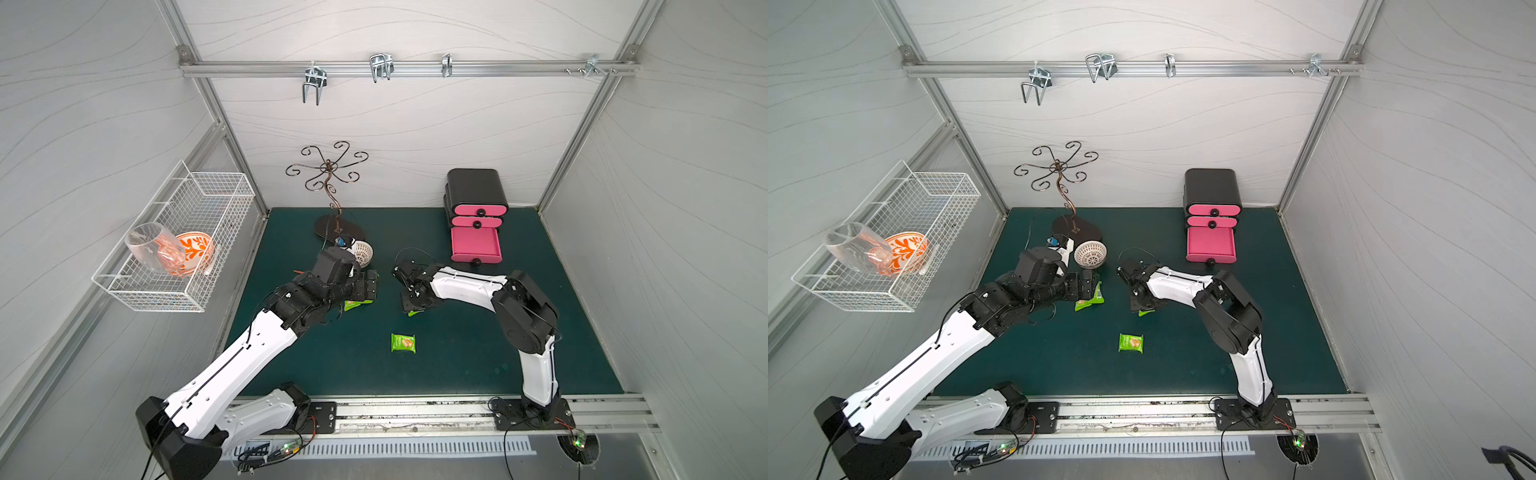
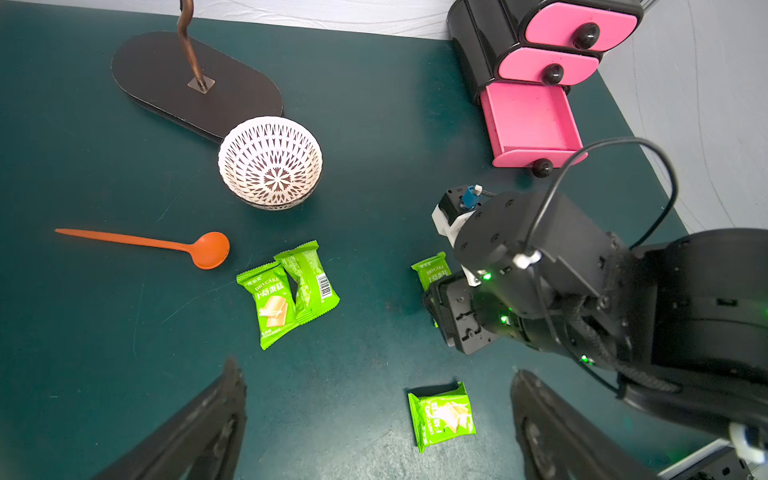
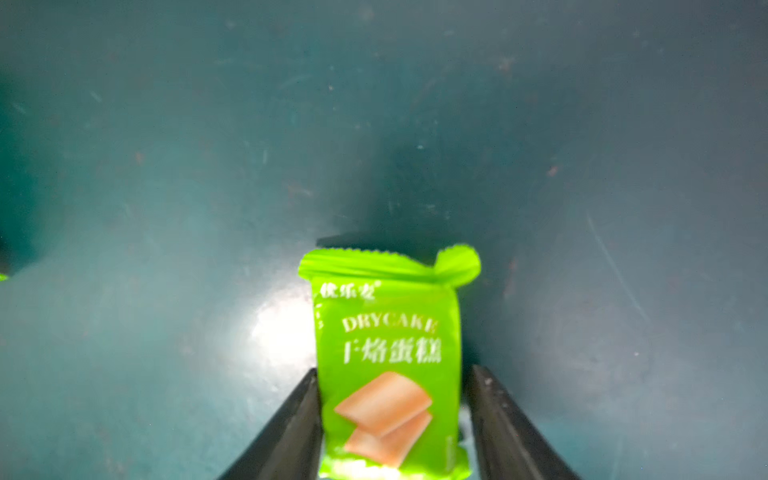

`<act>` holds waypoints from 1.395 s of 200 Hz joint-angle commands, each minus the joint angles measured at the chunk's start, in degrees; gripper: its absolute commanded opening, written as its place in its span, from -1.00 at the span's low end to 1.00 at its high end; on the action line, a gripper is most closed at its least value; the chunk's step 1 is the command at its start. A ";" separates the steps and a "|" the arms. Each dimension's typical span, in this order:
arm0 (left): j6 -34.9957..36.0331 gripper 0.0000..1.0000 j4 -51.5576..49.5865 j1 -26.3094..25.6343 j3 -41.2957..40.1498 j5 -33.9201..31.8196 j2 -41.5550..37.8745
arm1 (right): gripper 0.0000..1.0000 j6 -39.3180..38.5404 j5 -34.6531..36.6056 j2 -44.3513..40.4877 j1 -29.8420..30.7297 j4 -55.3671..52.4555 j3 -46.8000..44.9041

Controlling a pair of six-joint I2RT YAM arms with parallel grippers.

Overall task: Place the cookies into the drawer by color
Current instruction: Pick up the cookie at the center of the board, then place the cookie in the drawer.

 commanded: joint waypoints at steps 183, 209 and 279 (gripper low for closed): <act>1.69 0.99 6.09 0.24 0.47 9.60 1.33 | -0.20 -21.26 -3.75 -1.04 -33.25 2.80 13.13; 1.46 0.99 6.16 0.22 0.73 9.98 1.95 | -0.18 -21.87 -3.47 3.80 -33.95 4.74 17.85; 1.70 0.99 5.74 0.20 0.82 9.62 2.22 | 0.07 -23.23 -2.60 9.74 -33.44 5.95 20.99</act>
